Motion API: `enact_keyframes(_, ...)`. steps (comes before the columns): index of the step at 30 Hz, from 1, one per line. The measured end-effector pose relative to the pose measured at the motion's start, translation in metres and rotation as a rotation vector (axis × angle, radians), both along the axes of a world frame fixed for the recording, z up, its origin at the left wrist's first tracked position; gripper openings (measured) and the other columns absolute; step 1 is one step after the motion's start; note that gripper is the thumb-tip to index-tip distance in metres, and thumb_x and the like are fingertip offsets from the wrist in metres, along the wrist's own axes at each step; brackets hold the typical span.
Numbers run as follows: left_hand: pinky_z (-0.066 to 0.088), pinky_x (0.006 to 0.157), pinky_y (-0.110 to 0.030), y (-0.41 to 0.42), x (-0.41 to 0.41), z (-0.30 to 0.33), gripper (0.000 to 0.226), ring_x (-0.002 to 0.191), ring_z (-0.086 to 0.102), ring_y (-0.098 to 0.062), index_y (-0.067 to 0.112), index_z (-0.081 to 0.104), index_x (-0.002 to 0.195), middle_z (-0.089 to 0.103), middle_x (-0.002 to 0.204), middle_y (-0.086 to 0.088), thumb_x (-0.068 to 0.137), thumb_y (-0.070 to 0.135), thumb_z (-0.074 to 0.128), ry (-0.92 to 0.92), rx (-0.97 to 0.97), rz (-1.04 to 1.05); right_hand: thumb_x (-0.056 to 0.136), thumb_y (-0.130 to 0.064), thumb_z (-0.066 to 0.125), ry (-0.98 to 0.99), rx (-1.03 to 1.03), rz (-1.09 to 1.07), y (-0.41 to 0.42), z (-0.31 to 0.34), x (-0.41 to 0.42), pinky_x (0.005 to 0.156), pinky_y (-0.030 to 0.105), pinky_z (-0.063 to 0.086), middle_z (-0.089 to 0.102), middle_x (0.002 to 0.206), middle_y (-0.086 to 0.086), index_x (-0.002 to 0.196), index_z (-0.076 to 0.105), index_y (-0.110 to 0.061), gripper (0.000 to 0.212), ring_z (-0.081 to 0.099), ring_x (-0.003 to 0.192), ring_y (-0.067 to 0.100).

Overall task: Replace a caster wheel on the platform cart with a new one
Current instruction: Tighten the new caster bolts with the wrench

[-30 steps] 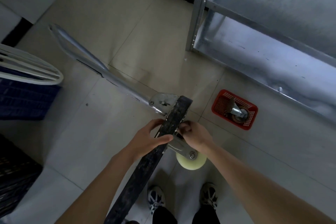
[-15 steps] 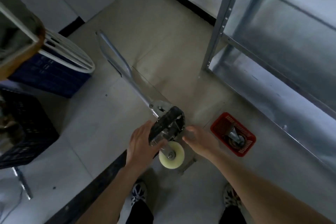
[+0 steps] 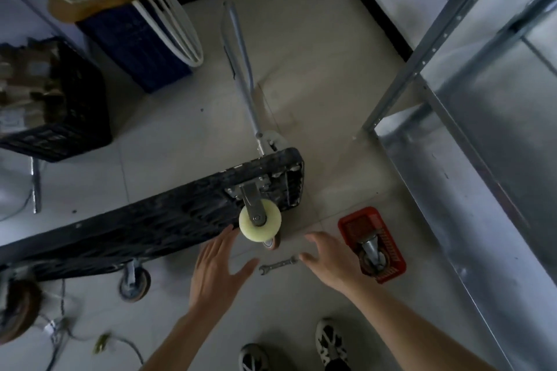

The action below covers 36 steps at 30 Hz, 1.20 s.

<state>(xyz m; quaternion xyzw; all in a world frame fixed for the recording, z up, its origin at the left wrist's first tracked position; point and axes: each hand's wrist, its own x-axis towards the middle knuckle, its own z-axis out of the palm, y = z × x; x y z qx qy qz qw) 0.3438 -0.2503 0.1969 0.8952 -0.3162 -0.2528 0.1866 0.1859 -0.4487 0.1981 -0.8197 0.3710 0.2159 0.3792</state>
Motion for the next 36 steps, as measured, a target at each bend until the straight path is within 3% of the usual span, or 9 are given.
enact_keyframes(6,0.034,0.114,-0.038,0.039,-0.022,-0.094,0.080,0.143,0.036,-0.015,0.032,0.039,0.151,0.037,0.158,0.011,0.083,0.071,0.059,-0.014,0.051,0.048,0.098,-0.046,0.059,-0.003,-0.044,0.123,0.032,-0.090,-0.007,0.105,0.039,0.045,0.052,0.146,-0.006,0.147,0.045,-0.025,0.056,0.056,0.126,0.015)
enact_keyframes(15,0.032,0.114,-0.034,0.058,-0.024,-0.251,0.081,0.139,0.042,-0.017,0.029,0.044,0.148,0.041,0.156,0.009,0.081,0.068,0.066,-0.086,0.065,0.000,0.092,-0.049,0.062,0.004,-0.137,0.366,0.044,-0.263,0.002,0.104,0.034,0.040,0.050,0.143,-0.009,0.142,0.049,-0.031,0.055,0.051,0.130,0.016)
enact_keyframes(21,0.043,0.106,-0.038,0.066,-0.030,-0.375,0.086,0.131,0.052,-0.022,0.025,0.056,0.139,0.051,0.148,0.003,0.075,0.080,0.041,-0.159,0.112,-0.135,0.091,-0.049,0.063,-0.018,-0.238,0.417,0.035,-0.380,0.016,0.106,0.032,0.038,0.053,0.141,-0.013,0.137,0.052,-0.035,0.049,0.048,0.132,0.012)
enact_keyframes(25,0.041,0.108,-0.034,0.068,-0.041,-0.449,0.079,0.134,0.050,-0.021,0.026,0.055,0.141,0.050,0.150,0.004,0.079,0.074,0.052,-0.155,0.097,-0.128,0.089,-0.048,0.067,-0.039,-0.237,0.517,0.041,-0.451,0.014,0.104,0.030,0.038,0.056,0.139,-0.013,0.134,0.055,-0.034,0.049,0.051,0.130,0.011)
enact_keyframes(30,0.033,0.111,-0.028,0.063,-0.043,-0.501,0.079,0.141,0.038,-0.013,0.033,0.041,0.149,0.038,0.156,0.013,0.082,0.069,0.061,-0.124,0.091,-0.173,0.083,-0.048,0.071,-0.107,-0.302,0.642,0.047,-0.506,0.011,0.102,0.030,0.038,0.053,0.138,-0.011,0.133,0.057,-0.030,0.055,0.050,0.128,0.013)
enact_keyframes(33,0.032,0.111,-0.028,0.057,-0.039,-0.516,0.077,0.141,0.039,-0.014,0.033,0.045,0.147,0.038,0.157,0.011,0.080,0.065,0.066,-0.164,0.060,-0.219,0.077,-0.047,0.075,-0.160,-0.351,0.680,0.048,-0.518,0.006,0.098,0.034,0.040,0.053,0.130,-0.005,0.126,0.062,-0.024,0.056,0.053,0.122,0.019)
enact_keyframes(36,0.030,0.111,-0.025,0.053,-0.043,-0.523,0.075,0.140,0.041,-0.012,0.034,0.049,0.144,0.041,0.155,0.013,0.078,0.064,0.068,-0.183,0.033,-0.235,0.073,-0.040,0.080,-0.238,-0.382,0.669,0.055,-0.531,-0.001,0.092,0.039,0.046,0.059,0.116,-0.002,0.109,0.069,-0.023,0.042,0.059,0.114,0.024)
